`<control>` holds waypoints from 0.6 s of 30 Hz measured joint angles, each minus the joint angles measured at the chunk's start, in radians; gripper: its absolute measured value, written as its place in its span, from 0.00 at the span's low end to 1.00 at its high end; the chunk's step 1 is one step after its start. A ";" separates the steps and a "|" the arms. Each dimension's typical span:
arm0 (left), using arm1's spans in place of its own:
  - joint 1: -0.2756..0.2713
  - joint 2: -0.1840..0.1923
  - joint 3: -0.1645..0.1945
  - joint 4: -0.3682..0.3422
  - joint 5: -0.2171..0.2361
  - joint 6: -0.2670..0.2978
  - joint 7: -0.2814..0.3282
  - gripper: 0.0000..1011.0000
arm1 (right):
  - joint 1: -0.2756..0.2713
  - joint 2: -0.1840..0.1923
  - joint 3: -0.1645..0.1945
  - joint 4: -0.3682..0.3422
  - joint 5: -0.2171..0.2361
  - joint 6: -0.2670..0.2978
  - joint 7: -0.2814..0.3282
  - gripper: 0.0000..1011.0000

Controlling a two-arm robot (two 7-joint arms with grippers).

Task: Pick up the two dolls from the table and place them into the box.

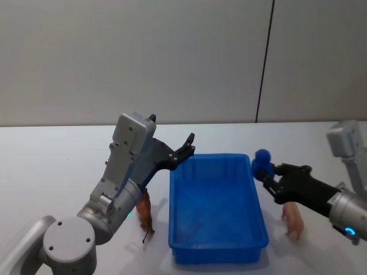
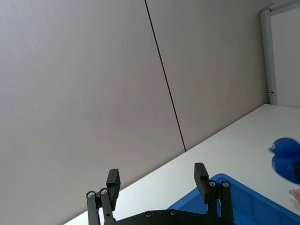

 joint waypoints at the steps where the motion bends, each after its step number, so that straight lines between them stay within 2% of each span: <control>1: 0.000 0.000 0.000 0.000 0.000 0.000 0.000 0.99 | 0.011 -0.009 -0.008 0.008 -0.006 0.007 0.009 0.21; 2: 0.000 0.000 0.000 0.000 0.000 0.000 0.000 0.99 | 0.011 -0.009 -0.008 0.008 -0.006 0.007 0.009 0.21; 5: 0.000 0.000 0.000 0.000 0.000 0.000 0.000 0.99 | 0.028 -0.025 -0.022 0.023 -0.019 0.021 0.025 0.31; 7: 0.000 0.000 0.000 0.000 0.000 0.000 0.000 0.99 | 0.039 -0.035 -0.030 0.034 -0.028 0.030 0.033 0.34; 12: 0.000 0.000 0.000 0.000 0.000 0.000 0.000 0.99 | 0.061 -0.055 -0.047 0.059 -0.043 0.044 0.043 0.53; 15: 0.000 0.000 0.000 0.000 0.000 0.000 0.000 0.99 | 0.067 -0.060 -0.052 0.067 -0.047 0.047 0.045 0.59; 16: 0.000 0.000 0.000 0.000 0.000 0.000 0.000 0.99 | 0.071 -0.063 -0.055 0.072 -0.049 0.049 0.045 0.66; 18: 0.000 0.000 0.000 0.000 0.000 0.000 0.000 0.99 | 0.074 -0.065 -0.056 0.075 -0.050 0.050 0.045 0.71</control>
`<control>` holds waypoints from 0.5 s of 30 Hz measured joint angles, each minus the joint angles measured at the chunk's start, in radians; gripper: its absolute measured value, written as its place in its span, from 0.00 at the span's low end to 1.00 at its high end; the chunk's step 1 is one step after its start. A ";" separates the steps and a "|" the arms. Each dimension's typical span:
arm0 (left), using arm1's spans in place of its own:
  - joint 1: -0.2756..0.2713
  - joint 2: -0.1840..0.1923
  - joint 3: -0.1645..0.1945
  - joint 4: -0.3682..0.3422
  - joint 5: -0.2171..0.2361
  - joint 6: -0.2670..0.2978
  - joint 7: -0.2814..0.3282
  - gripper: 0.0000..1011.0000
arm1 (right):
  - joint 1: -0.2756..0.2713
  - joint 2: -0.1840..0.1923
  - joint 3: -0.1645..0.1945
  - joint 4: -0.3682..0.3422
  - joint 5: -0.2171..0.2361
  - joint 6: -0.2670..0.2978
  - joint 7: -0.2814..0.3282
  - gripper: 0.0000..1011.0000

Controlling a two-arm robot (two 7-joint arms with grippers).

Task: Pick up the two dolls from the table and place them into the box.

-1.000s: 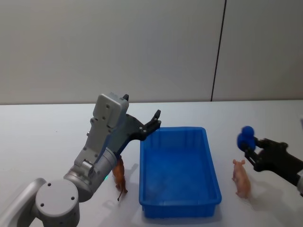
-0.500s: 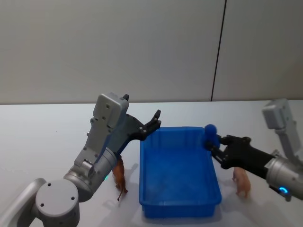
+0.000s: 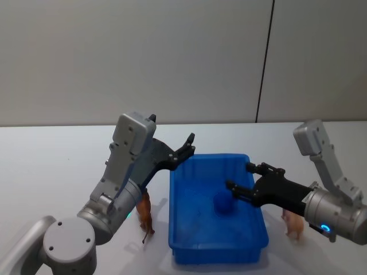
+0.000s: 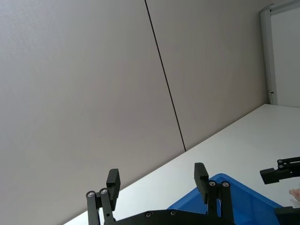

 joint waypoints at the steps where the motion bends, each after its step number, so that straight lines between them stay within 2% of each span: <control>1: 0.000 0.000 0.000 0.000 0.000 0.000 0.000 0.99 | 0.003 -0.001 -0.001 0.003 -0.001 0.001 0.000 0.74; 3: 0.000 0.000 0.000 0.000 0.000 0.000 0.000 0.99 | 0.005 -0.001 -0.001 0.005 -0.001 0.001 -0.003 0.82; 8: 0.000 0.000 0.000 0.000 0.000 0.000 0.000 0.99 | 0.005 0.005 0.005 0.005 0.004 0.003 -0.017 0.92; 9: 0.000 0.000 0.000 0.000 0.000 0.000 0.000 0.99 | 0.002 0.010 0.009 0.003 0.008 0.004 -0.023 0.97; 15: 0.000 0.000 0.000 0.000 0.000 0.000 0.000 0.99 | -0.014 0.027 0.021 -0.012 0.025 0.009 -0.051 0.99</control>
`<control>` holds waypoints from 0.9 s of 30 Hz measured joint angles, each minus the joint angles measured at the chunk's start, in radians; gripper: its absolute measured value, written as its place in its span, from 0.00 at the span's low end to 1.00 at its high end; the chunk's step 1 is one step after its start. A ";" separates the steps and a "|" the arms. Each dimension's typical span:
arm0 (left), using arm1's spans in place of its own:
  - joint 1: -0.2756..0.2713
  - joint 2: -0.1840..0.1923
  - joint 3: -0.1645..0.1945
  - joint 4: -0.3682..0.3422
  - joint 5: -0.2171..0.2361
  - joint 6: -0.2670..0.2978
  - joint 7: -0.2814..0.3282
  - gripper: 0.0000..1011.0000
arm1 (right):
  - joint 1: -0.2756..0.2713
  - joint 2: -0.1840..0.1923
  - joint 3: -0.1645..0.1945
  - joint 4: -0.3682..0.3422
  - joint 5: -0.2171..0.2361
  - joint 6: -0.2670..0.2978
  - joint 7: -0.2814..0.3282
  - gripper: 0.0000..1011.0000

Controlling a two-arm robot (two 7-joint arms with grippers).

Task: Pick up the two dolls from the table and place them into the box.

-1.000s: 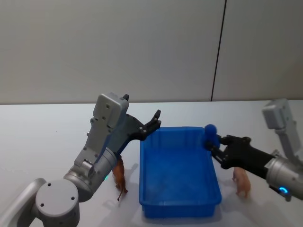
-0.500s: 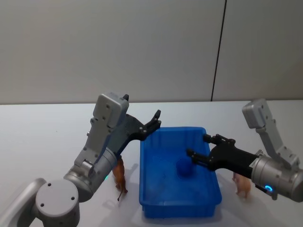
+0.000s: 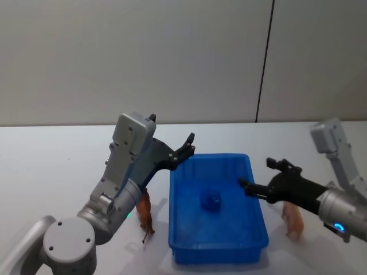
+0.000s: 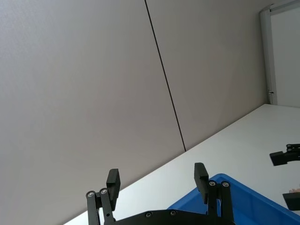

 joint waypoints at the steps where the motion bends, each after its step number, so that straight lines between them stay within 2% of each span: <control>1: 0.000 0.000 0.000 0.000 0.000 0.000 0.000 0.99 | -0.013 0.011 0.008 -0.011 0.012 0.004 -0.018 0.99; 16: 0.000 0.000 0.000 0.000 0.000 0.000 0.000 0.99 | -0.134 0.092 0.051 -0.098 0.096 0.049 -0.117 0.99; 27: 0.000 0.000 0.000 0.000 0.000 0.000 0.000 0.99 | -0.189 0.118 0.056 -0.120 0.113 0.072 -0.159 0.99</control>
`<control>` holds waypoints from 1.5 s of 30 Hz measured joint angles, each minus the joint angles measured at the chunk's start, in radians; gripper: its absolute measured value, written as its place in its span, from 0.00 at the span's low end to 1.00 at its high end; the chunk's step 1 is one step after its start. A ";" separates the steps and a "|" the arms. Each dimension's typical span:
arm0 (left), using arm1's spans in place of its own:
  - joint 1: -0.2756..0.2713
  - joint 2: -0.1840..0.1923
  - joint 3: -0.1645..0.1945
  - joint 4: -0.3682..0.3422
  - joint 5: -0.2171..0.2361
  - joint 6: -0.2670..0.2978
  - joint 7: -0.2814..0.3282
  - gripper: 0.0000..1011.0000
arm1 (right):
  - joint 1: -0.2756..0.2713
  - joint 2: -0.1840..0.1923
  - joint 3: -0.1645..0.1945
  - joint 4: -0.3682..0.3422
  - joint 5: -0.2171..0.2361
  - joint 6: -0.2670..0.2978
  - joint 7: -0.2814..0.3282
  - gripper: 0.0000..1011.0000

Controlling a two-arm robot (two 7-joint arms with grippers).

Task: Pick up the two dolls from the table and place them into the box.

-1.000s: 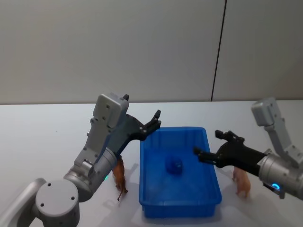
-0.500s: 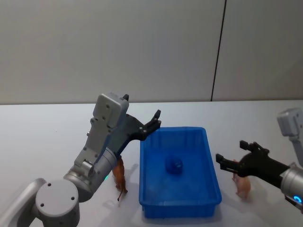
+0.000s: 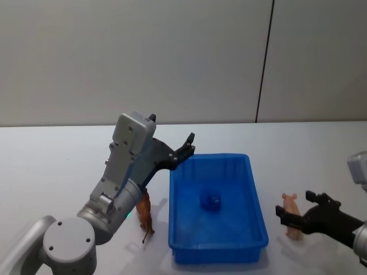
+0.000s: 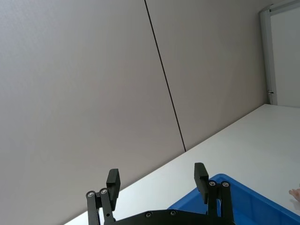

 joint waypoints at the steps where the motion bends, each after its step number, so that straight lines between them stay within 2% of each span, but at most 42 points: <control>1: 0.000 0.000 0.000 0.000 0.000 0.000 0.000 0.99 | -0.002 0.001 0.000 0.000 0.001 0.002 -0.002 0.99; 15: 0.000 0.000 0.000 0.000 0.000 0.000 0.000 0.99 | -0.015 -0.006 -0.010 0.033 0.010 0.042 -0.027 0.99; 29: 0.000 0.000 0.000 0.000 0.000 0.000 0.000 0.99 | 0.022 -0.042 -0.033 0.105 -0.009 0.062 -0.031 0.97; 36: 0.000 0.000 0.000 0.000 0.000 0.000 0.000 0.99 | 0.041 -0.055 -0.039 0.131 -0.016 0.065 -0.039 0.80; 45: 0.000 0.000 0.000 0.000 0.000 0.000 0.000 0.99 | 0.060 -0.067 -0.041 0.154 -0.022 0.065 -0.055 0.51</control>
